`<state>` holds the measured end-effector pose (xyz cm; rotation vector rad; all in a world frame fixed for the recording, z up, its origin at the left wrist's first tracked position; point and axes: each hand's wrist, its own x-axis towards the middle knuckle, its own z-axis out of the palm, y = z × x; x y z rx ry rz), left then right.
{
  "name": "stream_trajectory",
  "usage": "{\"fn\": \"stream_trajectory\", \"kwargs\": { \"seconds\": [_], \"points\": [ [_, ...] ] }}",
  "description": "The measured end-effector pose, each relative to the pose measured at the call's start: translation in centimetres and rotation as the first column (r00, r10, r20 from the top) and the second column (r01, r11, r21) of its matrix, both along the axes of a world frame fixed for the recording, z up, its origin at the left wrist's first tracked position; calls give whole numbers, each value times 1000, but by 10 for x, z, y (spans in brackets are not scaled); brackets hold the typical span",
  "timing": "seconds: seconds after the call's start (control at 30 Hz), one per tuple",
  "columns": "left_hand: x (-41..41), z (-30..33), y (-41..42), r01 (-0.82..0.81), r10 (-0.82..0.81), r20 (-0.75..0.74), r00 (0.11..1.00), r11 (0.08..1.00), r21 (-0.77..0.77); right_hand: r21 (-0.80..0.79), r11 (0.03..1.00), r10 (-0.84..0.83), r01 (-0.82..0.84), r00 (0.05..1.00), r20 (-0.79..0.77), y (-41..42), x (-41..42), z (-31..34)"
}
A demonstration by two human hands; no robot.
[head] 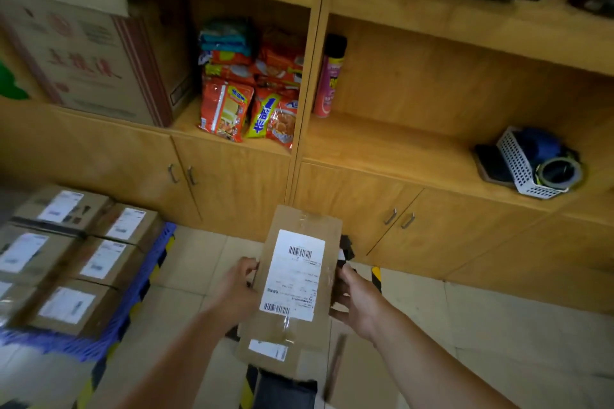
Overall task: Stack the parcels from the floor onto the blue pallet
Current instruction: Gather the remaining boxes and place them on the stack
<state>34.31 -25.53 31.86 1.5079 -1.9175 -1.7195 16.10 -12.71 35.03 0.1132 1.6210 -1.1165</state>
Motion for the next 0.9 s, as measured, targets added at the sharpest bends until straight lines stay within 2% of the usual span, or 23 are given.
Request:
{"fn": "stream_trajectory", "kwargs": {
  "seconds": [0.2, 0.33, 0.47, 0.57, 0.67, 0.8, 0.9],
  "points": [
    [25, 51, 29, -117, 118, 11, 993, 992, -54, -44, 964, 249, -262, 950, -188, -5, 24, 44],
    [48, 71, 56, -134, 142, 77, 987, 985, -108, -21, 906, 396, -423, 863, -313, 1, 35, 61],
    [74, 83, 85, -241, 257, 133, 957, 962, -129, 6, 791, 568, -612, 730, -379, 12, 51, 82],
    [95, 90, 106, -366, 381, 116, 917, 921, -130, 6, 681, 686, -732, 635, -355, 17, 69, 96],
    [115, 100, 122, -430, 452, 168, 876, 890, -154, 36, 571, 774, -820, 524, -355, 14, 89, 105],
    [144, 113, 134, -479, 511, 202, 836, 858, -187, 100, 441, 831, -892, 364, -420, 4, 120, 111],
    [171, 122, 134, -525, 560, 176, 810, 825, -209, 115, 391, 839, -913, 302, -453, -6, 146, 115]
  ]
}}
